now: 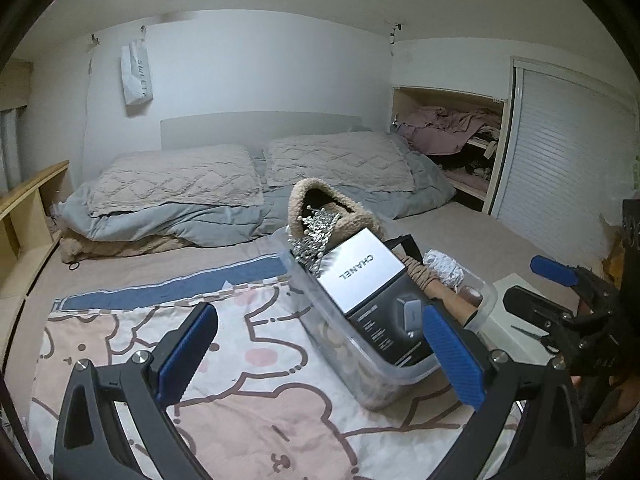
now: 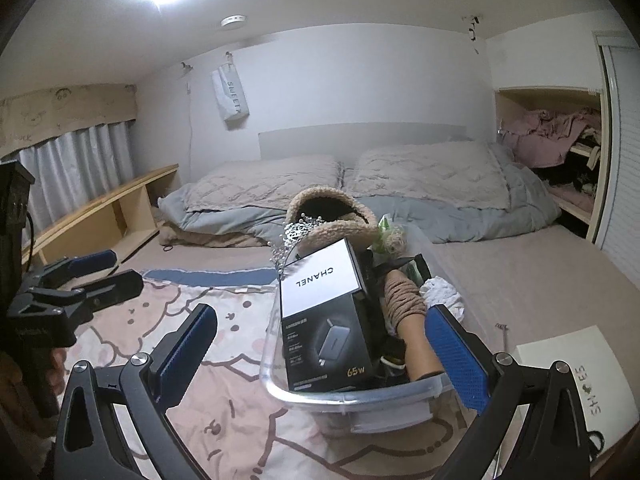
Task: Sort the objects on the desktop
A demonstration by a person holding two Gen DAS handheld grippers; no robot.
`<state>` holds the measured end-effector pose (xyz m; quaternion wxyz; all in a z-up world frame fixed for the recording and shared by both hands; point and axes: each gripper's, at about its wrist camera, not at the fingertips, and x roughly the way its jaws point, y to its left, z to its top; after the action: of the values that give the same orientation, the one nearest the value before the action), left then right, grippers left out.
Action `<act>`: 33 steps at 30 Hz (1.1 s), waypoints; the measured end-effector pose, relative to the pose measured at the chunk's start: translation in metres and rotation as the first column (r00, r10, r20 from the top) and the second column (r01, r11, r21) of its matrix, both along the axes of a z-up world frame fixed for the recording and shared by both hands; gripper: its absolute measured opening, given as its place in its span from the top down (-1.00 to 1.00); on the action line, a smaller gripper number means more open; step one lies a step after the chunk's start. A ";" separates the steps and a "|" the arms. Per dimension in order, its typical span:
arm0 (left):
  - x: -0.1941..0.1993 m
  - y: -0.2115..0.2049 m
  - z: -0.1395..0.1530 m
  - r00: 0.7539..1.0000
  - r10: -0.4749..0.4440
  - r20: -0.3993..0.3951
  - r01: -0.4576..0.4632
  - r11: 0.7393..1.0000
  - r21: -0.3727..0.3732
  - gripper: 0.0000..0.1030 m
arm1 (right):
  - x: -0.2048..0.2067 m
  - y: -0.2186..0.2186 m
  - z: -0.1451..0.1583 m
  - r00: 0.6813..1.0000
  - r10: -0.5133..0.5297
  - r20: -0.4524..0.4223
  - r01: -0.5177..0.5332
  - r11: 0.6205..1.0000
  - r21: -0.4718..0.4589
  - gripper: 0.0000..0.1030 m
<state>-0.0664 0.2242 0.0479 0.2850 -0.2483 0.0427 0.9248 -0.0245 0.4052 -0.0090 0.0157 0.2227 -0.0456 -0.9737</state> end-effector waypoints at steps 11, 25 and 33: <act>0.020 -0.018 -0.012 1.000 0.007 0.005 -0.006 0.999 -0.037 -0.99 | 0.019 -0.006 -0.013 0.999 -0.035 0.008 0.035 0.999 0.016 -1.00; 0.030 -0.034 -0.016 0.999 0.034 0.022 -0.033 0.998 -0.057 -0.99 | 0.037 -0.005 -0.029 0.997 -0.067 0.034 0.066 0.997 0.039 -1.00; 0.031 -0.036 -0.024 0.998 0.052 0.021 -0.050 0.995 -0.091 -0.99 | 0.037 -0.010 -0.034 0.997 -0.063 0.047 0.060 0.996 0.069 -1.00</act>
<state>-0.0350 0.1884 0.0242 0.2503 -0.2728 0.0748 0.9259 0.0122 0.3951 -0.0426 -0.0229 0.2455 -0.0200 -0.9689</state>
